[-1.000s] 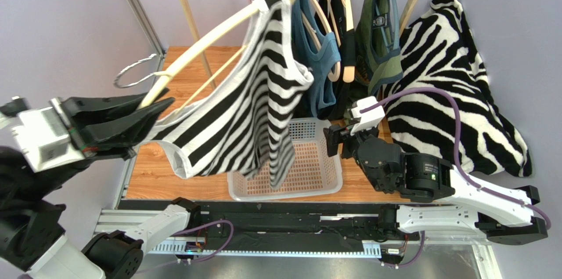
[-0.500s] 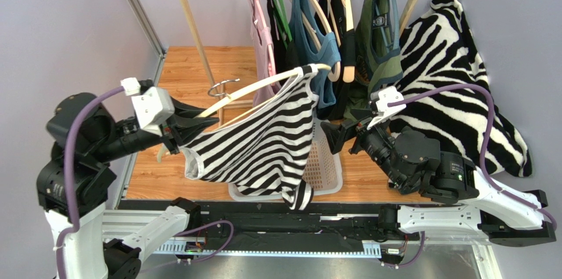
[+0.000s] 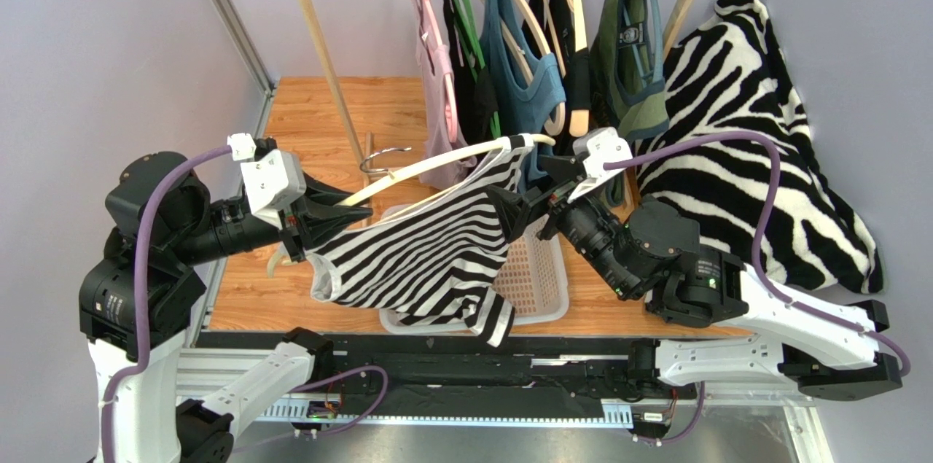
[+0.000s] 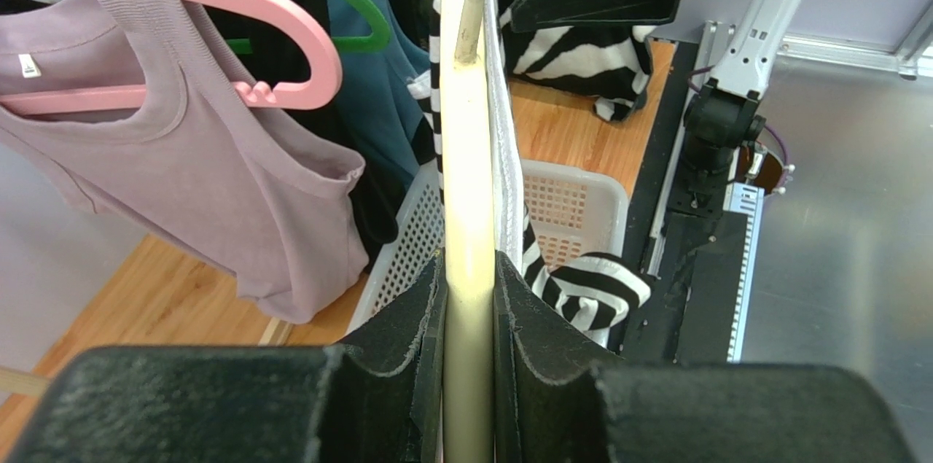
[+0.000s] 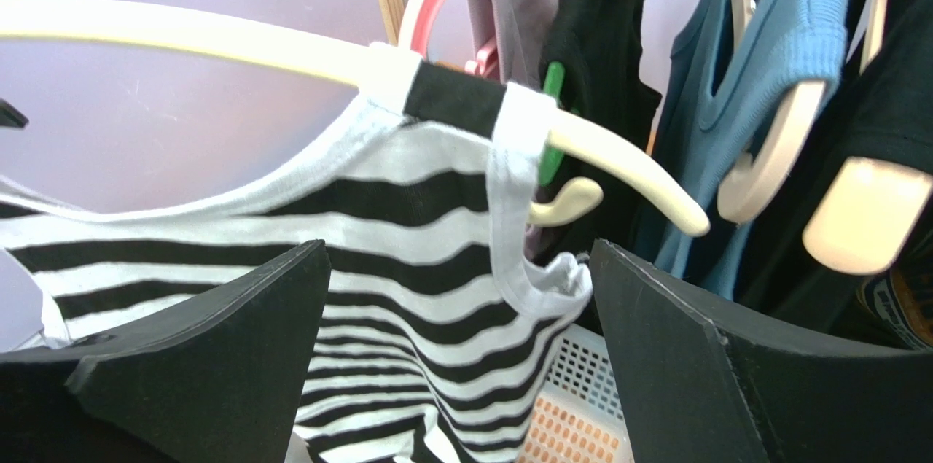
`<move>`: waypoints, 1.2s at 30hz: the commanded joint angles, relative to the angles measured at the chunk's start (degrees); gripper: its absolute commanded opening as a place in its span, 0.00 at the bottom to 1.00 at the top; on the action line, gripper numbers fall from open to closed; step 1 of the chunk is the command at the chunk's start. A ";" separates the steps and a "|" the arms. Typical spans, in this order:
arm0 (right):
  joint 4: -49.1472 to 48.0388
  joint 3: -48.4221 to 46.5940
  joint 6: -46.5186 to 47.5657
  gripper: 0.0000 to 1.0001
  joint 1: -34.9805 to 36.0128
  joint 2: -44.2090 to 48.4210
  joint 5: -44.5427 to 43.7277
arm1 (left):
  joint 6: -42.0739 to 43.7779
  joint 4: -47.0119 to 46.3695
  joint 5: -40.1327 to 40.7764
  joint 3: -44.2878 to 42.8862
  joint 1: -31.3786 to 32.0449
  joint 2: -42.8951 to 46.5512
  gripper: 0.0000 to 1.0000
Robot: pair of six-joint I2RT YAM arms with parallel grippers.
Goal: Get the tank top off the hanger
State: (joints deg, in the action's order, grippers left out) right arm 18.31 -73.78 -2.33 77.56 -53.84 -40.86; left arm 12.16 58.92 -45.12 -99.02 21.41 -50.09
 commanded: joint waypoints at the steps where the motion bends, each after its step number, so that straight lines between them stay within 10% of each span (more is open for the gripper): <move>1: -6.96 -1.28 1.89 0.93 -0.13 -1.87 -0.09 | 0.76 -4.07 -2.77 -0.38 0.21 0.34 0.00; 4: -7.93 -1.54 1.63 0.88 -0.83 -2.84 0.43 | 0.58 -3.98 -3.30 -0.21 0.21 0.60 0.00; 18: -4.59 -0.58 -1.71 0.01 -1.18 -0.65 -1.41 | 2.95 -3.98 0.56 2.61 0.21 2.10 0.00; 25: -3.19 0.13 -2.24 0.00 -2.23 3.47 -6.15 | 4.88 -3.11 2.50 4.10 0.21 3.41 0.00; 36: 9.90 0.56 -13.75 0.00 -22.98 3.57 2.80 | 5.94 3.31 -2.42 -0.03 -0.49 6.49 0.00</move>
State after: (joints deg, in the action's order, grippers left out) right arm 23.40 -73.23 -12.91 59.48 -50.48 -35.86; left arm 16.43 59.94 -44.56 -94.91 21.34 -45.74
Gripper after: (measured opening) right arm 0.011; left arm 0.229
